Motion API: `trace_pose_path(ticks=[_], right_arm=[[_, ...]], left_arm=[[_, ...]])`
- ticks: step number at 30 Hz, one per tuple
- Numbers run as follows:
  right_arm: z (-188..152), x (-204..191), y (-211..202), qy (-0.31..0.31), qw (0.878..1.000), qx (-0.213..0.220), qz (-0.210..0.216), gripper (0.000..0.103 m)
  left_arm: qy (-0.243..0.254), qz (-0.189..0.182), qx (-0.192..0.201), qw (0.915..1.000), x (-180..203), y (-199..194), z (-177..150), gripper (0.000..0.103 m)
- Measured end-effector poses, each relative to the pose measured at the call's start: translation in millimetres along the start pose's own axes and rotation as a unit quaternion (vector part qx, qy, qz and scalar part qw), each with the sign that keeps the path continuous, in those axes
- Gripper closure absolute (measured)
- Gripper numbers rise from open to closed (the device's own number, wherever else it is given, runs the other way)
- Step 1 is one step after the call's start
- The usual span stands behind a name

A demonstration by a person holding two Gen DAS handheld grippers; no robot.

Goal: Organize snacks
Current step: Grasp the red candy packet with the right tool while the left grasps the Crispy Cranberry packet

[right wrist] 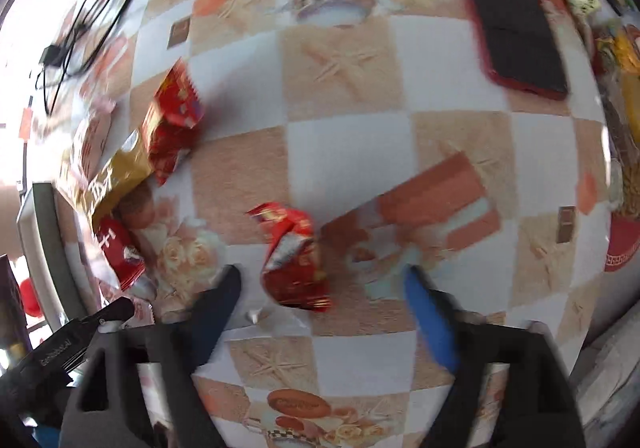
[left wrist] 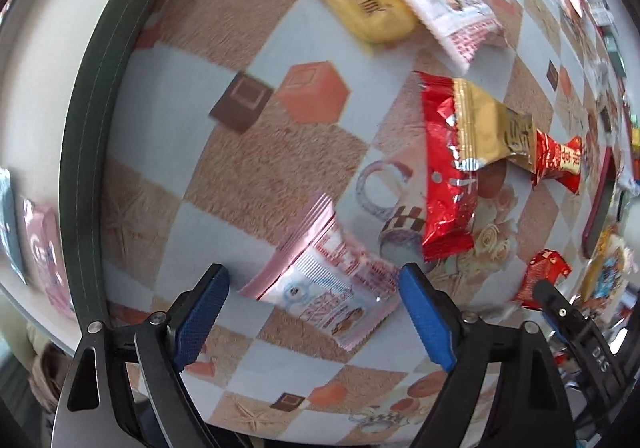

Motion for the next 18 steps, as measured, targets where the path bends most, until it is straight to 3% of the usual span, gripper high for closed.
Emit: trace_pose_path(ticks=[4,8,13,16,18], right_arm=[[2.4,0.1,-5.4,-0.02,1.0,0.003,-0.011,0.017],[2.2,-21.1,1.7,0.002,1.0,-0.011,-0.017,0.017],[6.9,-36.4,5.8,-0.021,0.999,-0.004,-0.043,0.011],[-1.8,-44.9,15.4,-0.037,0.998,-0.004,-0.058,0.002],[-4.0,-48.7,15.0,-0.042,0.997,-0.003,-0.07,0.001]], left_arm=[[0.044,0.026,0.012,0.9986,24.8,2.5,11.1,0.014],[0.102,0.043,0.015,0.9938,38.1,-4.7,29.1,0.014],[0.079,0.041,0.025,0.9957,25.7,-33.8,39.8,0.014],[0.035,0.047,0.02,0.9981,12.2,-36.9,33.1,0.014],[-0.002,0.028,0.015,0.9995,5.1,-33.4,30.1,0.012]])
Point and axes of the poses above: each gripper's, at about its wrist camera, not at the fingertips, and y roughly the way its jaws point, x to its right, z to its top, the point moved 3 cm from there along y, roughly the way its jaws point, and after that the axes turned 10 degrees about -z, right-handed, at the moved point
